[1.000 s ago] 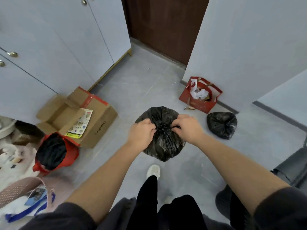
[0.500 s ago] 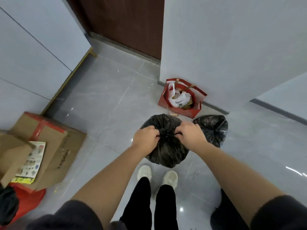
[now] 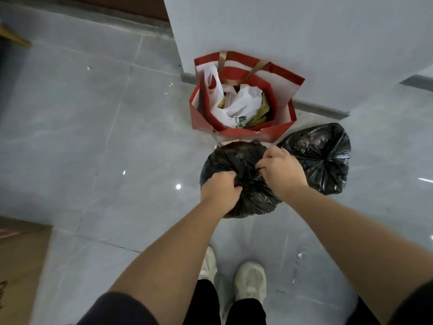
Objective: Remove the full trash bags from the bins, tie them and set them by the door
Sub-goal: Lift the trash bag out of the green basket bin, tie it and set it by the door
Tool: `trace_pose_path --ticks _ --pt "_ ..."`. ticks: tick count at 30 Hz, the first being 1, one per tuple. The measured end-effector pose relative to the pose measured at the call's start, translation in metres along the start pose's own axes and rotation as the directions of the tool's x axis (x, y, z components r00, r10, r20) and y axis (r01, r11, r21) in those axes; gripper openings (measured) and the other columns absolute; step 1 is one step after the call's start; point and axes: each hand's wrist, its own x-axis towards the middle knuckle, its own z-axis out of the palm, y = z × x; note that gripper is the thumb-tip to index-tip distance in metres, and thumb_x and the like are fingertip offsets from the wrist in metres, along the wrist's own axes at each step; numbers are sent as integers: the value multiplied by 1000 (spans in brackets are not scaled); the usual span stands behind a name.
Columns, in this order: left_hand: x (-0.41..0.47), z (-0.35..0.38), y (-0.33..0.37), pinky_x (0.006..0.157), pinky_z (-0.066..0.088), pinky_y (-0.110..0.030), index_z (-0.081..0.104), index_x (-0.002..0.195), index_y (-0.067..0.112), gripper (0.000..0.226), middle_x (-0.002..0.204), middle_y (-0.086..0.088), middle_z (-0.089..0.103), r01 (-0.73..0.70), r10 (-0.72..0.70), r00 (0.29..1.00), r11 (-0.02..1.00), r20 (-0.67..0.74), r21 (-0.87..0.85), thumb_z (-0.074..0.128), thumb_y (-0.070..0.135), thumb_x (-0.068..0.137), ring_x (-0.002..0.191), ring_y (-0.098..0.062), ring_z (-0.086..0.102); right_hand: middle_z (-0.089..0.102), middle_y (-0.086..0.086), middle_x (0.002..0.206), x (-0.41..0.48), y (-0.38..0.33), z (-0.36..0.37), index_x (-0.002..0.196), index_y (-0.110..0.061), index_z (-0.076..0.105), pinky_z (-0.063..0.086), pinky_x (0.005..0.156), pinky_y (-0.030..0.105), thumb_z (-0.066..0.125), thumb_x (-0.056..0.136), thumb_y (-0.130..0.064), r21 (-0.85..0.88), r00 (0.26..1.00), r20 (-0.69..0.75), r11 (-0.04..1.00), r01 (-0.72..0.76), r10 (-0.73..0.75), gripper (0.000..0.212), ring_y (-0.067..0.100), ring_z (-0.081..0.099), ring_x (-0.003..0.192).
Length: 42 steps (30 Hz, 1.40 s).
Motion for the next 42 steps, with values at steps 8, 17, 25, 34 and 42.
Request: trace_pose_path --ticks 8,17,25,34,42 --pt "73 51 -25 60 43 -33 47 79 15 15 83 -1 57 -92 96 986 995 -135 35 55 24 88 79 -23 58 59 4 113 55 27 72 105 -16 71 50 67 37 54 91 -14 150 983 -175 988 -30 56 22 29 61 88" --pt "84 67 -66 113 27 -45 3 150 26 93 158 -7 6 -182 166 983 924 76 338 67 35 82 144 -31 11 11 1 159 39 49 114 149 -32 9 34 109 51 64 83 -34 206 955 278 964 -168 107 87 29 16 145" --pt "119 101 -80 116 17 -53 -23 145 32 125 153 -7 -32 -149 86 983 891 162 430 78 35 72 143 -40 -14 -28 0 155 59 48 151 142 -43 -23 21 114 57 79 72 -38 91 954 284 987 -131 101 124 37 -14 144" --pt "143 111 -90 114 20 -56 -21 145 33 125 153 -7 -33 -157 92 984 861 156 484 79 35 71 144 -38 -12 -11 9 159 77 53 170 144 -41 -22 20 115 57 77 74 -37 40 956 261 988 -150 134 121 39 -12 144" --pt "70 43 -61 114 21 -54 -19 147 29 120 155 -8 -27 -135 67 986 861 153 491 74 44 74 145 -36 -7 -23 -2 157 19 31 87 144 -45 -19 23 111 60 74 77 -41 19 944 292 986 -167 154 114 36 -9 145"
